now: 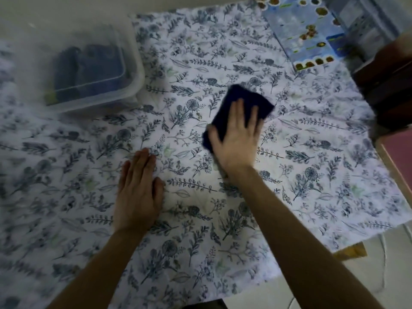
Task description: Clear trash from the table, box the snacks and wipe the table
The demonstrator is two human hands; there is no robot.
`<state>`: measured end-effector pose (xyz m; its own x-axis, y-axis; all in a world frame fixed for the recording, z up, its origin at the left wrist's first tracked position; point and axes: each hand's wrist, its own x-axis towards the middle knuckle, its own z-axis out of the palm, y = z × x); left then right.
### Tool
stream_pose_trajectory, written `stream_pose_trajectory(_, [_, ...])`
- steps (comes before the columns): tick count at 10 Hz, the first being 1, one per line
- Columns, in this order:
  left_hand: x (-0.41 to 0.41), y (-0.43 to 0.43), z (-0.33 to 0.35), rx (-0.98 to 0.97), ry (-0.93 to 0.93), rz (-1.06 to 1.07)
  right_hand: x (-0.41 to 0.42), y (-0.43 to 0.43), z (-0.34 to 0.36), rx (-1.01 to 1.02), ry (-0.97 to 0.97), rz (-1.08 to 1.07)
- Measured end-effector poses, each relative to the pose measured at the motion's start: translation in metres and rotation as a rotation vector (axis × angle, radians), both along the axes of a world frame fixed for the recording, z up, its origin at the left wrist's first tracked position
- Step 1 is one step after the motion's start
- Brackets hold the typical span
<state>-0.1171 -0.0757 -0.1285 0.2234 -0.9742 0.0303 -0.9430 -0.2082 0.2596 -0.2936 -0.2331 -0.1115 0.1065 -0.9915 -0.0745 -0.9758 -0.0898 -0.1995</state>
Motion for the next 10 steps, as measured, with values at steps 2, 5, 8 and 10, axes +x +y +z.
stream_pose_trajectory(2, [0.0,0.001,-0.002,-0.046,0.018,-0.008,-0.024,0.079,0.003,-0.001,0.046,0.636])
stream_pose_trajectory(5, [-0.002,0.0,0.002,-0.006,0.013,-0.019,-0.221,0.074,0.005,0.058,0.112,0.699])
stream_pose_trajectory(8, [0.016,-0.005,0.003,0.071,0.233,-0.069,-0.19,0.059,0.028,-0.055,0.079,0.229])
stream_pose_trajectory(10, [0.047,-0.006,0.058,0.449,0.899,0.138,-0.063,0.078,0.07,0.252,-0.2,0.256])
